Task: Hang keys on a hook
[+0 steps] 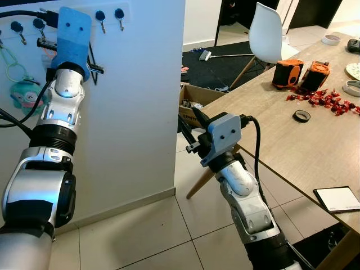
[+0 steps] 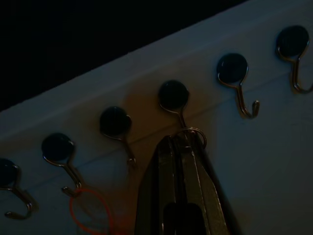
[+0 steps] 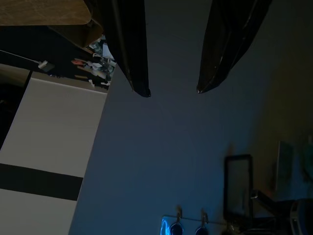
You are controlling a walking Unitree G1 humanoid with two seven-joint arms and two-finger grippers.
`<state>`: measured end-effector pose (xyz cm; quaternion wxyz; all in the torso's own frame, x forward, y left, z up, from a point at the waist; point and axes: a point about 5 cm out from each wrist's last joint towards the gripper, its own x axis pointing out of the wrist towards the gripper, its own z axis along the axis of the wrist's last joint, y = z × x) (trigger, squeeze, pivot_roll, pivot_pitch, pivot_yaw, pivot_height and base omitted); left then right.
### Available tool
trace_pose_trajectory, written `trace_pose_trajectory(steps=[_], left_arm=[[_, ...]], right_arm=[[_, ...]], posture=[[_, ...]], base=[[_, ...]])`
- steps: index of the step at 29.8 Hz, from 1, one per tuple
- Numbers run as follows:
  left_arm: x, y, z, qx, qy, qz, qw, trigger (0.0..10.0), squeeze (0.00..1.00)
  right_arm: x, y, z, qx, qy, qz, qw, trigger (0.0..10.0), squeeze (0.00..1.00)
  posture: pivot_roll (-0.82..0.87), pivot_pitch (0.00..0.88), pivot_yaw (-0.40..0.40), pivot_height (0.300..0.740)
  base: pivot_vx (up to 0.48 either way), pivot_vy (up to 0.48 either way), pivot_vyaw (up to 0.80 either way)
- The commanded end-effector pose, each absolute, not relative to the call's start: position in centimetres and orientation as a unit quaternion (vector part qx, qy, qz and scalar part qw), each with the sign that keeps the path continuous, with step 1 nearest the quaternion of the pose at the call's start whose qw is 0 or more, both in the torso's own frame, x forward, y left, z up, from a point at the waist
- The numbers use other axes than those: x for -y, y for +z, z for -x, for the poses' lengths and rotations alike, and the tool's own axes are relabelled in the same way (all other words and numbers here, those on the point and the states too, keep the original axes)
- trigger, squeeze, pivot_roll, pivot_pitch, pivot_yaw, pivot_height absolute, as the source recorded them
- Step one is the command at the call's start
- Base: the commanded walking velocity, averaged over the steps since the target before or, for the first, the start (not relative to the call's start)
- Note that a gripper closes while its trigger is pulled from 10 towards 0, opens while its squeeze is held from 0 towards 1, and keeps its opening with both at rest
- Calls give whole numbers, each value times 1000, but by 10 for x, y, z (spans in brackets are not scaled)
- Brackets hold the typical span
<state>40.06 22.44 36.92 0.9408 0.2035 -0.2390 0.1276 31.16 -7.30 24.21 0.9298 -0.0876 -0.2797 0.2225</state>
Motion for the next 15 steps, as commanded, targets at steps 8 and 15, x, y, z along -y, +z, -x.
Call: trace_pose_trajectory(steps=[8,15], left_arm=[[-256,360,-396,197,180,-232,936,10000,0],[-263,363,-395,196,199,-230,932,10000,0]], right_arm=[[70,240,-312,278,229,86,929,10000,0],[70,239,-312,277,229,86,929,10000,0]], posture=[[25,216,48,740],[28,219,46,740]], base=[[0,0,0],[0,0,0]])
